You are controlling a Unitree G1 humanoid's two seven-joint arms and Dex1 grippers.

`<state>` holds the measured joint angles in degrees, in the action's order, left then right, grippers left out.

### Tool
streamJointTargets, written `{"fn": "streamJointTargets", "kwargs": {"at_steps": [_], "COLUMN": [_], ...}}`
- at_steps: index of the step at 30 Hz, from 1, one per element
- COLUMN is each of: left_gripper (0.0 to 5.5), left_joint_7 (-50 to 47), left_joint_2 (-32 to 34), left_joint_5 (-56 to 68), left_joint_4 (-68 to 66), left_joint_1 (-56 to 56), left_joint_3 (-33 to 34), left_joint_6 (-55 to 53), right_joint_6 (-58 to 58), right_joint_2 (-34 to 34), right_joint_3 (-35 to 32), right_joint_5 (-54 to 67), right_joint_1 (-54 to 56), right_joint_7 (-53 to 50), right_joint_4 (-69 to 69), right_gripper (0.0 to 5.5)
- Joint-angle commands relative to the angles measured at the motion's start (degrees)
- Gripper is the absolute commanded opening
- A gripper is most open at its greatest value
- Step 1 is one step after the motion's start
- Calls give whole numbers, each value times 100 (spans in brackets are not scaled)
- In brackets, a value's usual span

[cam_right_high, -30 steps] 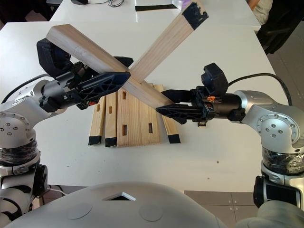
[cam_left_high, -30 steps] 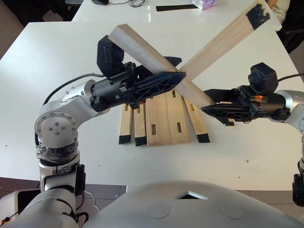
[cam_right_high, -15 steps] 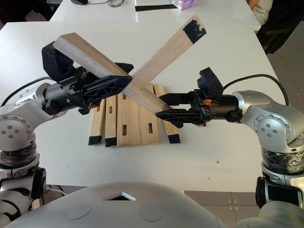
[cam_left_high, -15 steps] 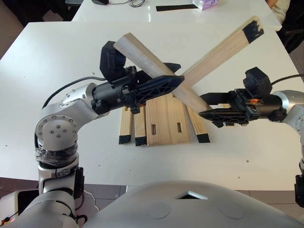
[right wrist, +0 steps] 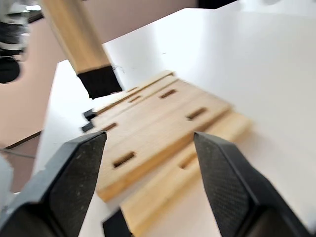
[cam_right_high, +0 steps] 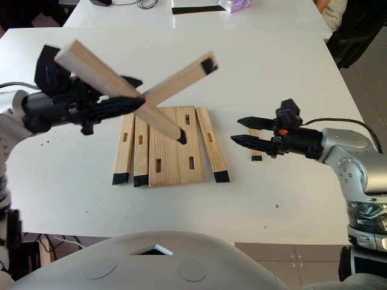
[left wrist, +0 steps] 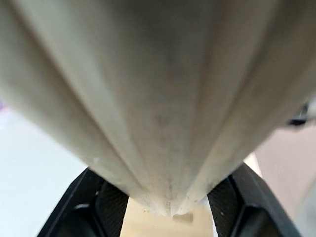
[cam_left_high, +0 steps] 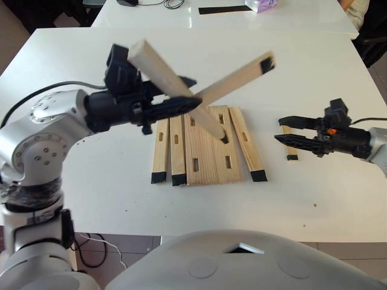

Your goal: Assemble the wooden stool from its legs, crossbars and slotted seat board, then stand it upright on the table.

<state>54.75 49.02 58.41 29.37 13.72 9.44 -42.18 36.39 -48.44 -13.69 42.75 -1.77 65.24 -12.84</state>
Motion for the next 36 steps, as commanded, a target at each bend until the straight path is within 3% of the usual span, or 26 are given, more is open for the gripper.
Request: {"fn": "streamJointTargets", "kwargs": {"at_steps": [1, 28, 36], "left_gripper": [204, 204, 204], "left_joint_7": [763, 1419, 1187], "left_joint_2": [327, 361, 428], "left_joint_5": [-611, -2289, -2104], "left_joint_4": [248, -71, -214], "left_joint_1": [-553, -1426, -1173], "left_joint_3": [-80, -890, -858], "left_joint_6": [507, 2023, 1811], "right_joint_6": [-71, -260, -315], "right_joint_2": [135, 363, 358], "right_joint_3": [-400, -79, -51], "right_joint_5": [88, -174, -201], "right_joint_1": [-391, -511, -562], "right_joint_7": [-245, -584, -609], "right_joint_4": [-356, -669, -711], "right_gripper": [323, 323, 323]}}
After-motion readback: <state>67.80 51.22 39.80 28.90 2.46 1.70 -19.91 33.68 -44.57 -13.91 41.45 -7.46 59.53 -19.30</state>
